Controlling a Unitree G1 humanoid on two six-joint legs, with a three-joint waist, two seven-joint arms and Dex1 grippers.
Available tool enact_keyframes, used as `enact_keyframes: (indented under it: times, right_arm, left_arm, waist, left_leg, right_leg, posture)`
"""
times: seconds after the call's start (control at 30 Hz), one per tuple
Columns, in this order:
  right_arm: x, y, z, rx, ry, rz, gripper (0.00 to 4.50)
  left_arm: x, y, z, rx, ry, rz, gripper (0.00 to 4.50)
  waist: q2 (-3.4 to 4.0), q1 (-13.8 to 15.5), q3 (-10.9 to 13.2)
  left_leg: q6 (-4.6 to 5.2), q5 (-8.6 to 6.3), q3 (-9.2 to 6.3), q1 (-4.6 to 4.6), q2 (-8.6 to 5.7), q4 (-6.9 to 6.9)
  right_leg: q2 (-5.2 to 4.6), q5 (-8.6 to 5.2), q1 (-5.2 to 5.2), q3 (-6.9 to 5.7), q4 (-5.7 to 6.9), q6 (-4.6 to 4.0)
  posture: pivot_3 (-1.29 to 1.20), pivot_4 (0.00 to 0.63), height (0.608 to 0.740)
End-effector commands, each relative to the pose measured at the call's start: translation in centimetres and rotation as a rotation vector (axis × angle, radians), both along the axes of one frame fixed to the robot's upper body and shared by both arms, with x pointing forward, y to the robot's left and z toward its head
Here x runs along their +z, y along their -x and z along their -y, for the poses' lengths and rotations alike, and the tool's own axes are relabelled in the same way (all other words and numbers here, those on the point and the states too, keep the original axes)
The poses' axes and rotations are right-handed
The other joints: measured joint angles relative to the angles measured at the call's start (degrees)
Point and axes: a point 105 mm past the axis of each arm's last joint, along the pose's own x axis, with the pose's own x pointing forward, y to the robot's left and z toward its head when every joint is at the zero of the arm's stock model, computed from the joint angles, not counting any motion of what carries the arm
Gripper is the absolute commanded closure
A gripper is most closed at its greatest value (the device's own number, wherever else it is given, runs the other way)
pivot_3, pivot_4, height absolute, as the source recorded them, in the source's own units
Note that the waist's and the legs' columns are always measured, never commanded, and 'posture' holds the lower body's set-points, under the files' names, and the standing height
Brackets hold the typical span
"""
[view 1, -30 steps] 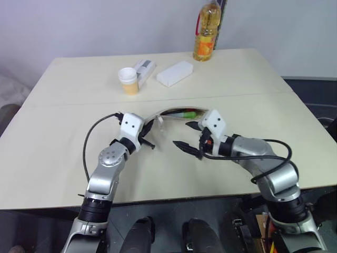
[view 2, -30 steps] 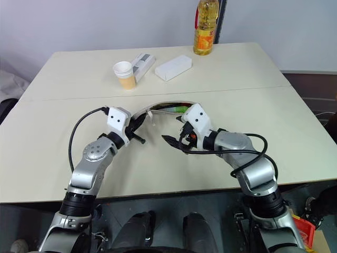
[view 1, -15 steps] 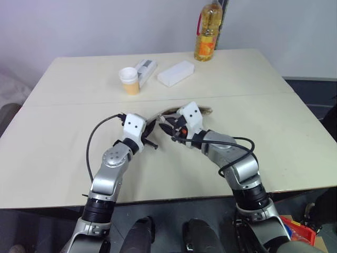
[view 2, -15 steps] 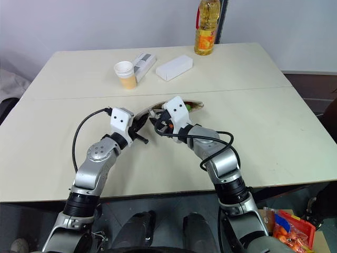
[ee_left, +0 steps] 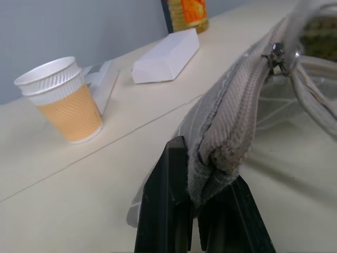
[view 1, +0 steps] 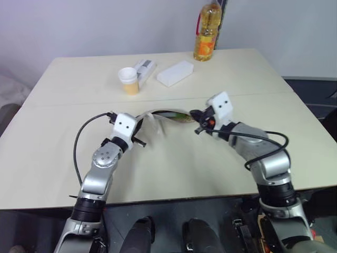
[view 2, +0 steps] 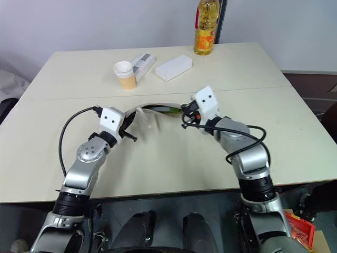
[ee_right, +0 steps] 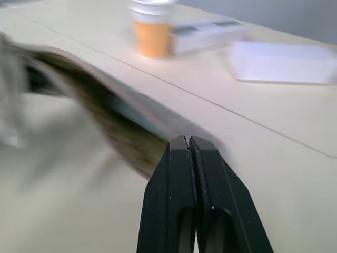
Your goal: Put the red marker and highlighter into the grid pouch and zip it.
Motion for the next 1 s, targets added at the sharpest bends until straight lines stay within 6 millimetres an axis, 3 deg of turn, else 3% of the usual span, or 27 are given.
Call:
enact_keyframes:
  times: [0.03,0.1,0.27,0.37,0.47,0.7,1.0]
  right_arm:
    - [1.1,-0.2,2.1,-0.056,0.028,0.045,4.42]
    - [1.2,0.1,1.8,-0.034,0.033,0.050,4.42]
    - [1.4,3.6,-2.9,0.239,-0.030,0.029,4.42]
    - [1.1,5.3,-6.2,0.339,-0.080,0.007,3.06]
    - [0.3,5.1,-7.3,0.314,-0.075,-0.008,1.51]
    - [-1.1,3.4,-8.3,0.220,-0.112,-0.060,1.51]
    - [0.0,2.2,-9.2,0.205,-0.114,0.037,1.51]
  left_arm:
    - [0.9,0.4,-0.7,-0.007,-0.008,0.053,4.50]
    - [0.8,0.5,-0.7,-0.012,-0.001,0.048,4.50]
    - [1.0,0.2,-0.4,-0.002,0.095,0.030,4.50]
    - [1.5,0.2,0.5,-0.014,0.124,0.042,4.50]
    - [1.8,0.3,1.4,-0.024,0.140,0.053,4.50]
    - [2.1,0.3,2.6,-0.029,0.166,0.065,4.50]
    - [2.1,0.5,2.8,-0.033,0.169,0.064,4.50]
  waist:
    - [0.00,0.0,0.0]
    - [0.00,0.0,0.0]
    - [0.00,0.0,0.0]
    - [0.00,-0.1,0.0]
    - [0.00,0.0,0.0]
    - [-0.01,0.1,0.0]
    - [-0.01,0.0,0.0]
  left_leg:
    - [0.00,0.00,0.00,0.00,0.00,0.00]
    - [0.00,0.00,0.01,0.00,0.01,-0.01]
    - [0.01,0.00,0.01,-0.01,0.01,0.00]
    - [0.01,0.00,-0.02,0.00,0.03,-0.01]
    - [0.00,0.00,-0.04,0.00,0.02,0.01]
    - [0.00,0.00,-0.04,0.00,-0.01,0.04]
    - [0.00,0.00,-0.03,0.00,0.00,0.02]
  right_leg:
    - [0.00,0.00,0.00,0.00,0.00,0.00]
    - [0.00,0.00,0.00,0.00,0.00,0.00]
    - [0.00,0.00,0.00,0.00,0.00,0.00]
    - [0.01,0.00,0.00,0.00,0.00,0.00]
    - [0.02,0.00,0.02,-0.01,0.00,0.01]
    - [0.00,0.00,0.02,-0.01,0.00,0.01]
    - [0.03,0.00,0.00,-0.01,0.00,0.01]
  posture:
    - [0.00,0.150,0.740]
    - [0.00,0.150,0.740]
    - [0.00,0.150,0.740]
    - [0.00,0.150,0.740]
    - [0.00,0.150,0.740]
    - [0.00,0.150,0.740]
    - [0.00,0.150,0.740]
